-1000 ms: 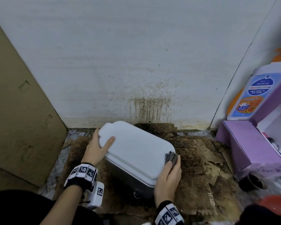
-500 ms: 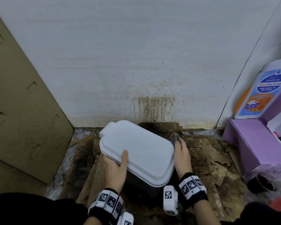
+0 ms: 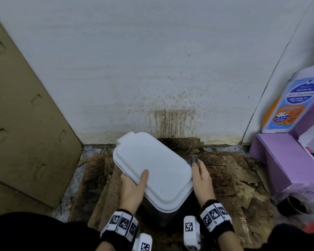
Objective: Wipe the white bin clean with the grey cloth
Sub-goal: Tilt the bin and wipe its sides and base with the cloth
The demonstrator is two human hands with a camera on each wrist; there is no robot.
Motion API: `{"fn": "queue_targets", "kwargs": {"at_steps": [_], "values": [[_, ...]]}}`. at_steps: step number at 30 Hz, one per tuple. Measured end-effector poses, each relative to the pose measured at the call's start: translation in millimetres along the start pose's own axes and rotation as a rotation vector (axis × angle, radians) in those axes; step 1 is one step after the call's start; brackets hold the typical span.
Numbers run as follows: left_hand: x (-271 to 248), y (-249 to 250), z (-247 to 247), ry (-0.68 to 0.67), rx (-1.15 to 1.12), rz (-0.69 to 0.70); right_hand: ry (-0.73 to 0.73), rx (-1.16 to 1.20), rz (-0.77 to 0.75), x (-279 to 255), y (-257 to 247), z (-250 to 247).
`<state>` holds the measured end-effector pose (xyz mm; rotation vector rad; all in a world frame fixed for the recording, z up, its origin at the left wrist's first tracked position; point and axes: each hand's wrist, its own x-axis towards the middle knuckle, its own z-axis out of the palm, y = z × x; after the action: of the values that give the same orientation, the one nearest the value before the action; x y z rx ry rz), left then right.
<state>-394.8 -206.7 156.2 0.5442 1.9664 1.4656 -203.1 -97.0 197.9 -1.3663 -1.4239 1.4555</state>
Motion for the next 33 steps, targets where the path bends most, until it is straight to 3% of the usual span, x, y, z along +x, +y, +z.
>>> {"fn": "queue_targets", "kwargs": {"at_steps": [6, 15, 18, 22, 25, 28, 33], "values": [[13.7, 33.5, -15.3, -0.209, 0.006, 0.019, 0.146, 0.068, -0.041, -26.9, 15.0, 21.0], [35.4, 36.3, -19.6, -0.327, 0.160, -0.004, 0.270, 0.032, -0.027, -45.0, 29.1, 42.5], [25.5, 37.4, -10.7, -0.296, 0.176, 0.027, 0.220, 0.005, 0.011, -34.2, 28.6, 33.8], [12.0, 28.7, -1.0, -0.180, 0.195, 0.053, -0.015, -0.020, 0.086, -17.3, 9.4, 14.0], [-2.0, 17.6, 5.9, -0.107, 0.331, 0.083, -0.144, -0.067, 0.106, -1.6, -2.3, 4.2], [-11.6, 10.5, 11.2, -0.132, 0.381, 0.070, -0.176, -0.051, 0.093, 5.1, -1.2, 3.3], [-2.9, 7.7, 5.4, -0.212, 0.146, 0.028, -0.119, -0.039, 0.052, 0.9, 12.4, 9.4]]}}
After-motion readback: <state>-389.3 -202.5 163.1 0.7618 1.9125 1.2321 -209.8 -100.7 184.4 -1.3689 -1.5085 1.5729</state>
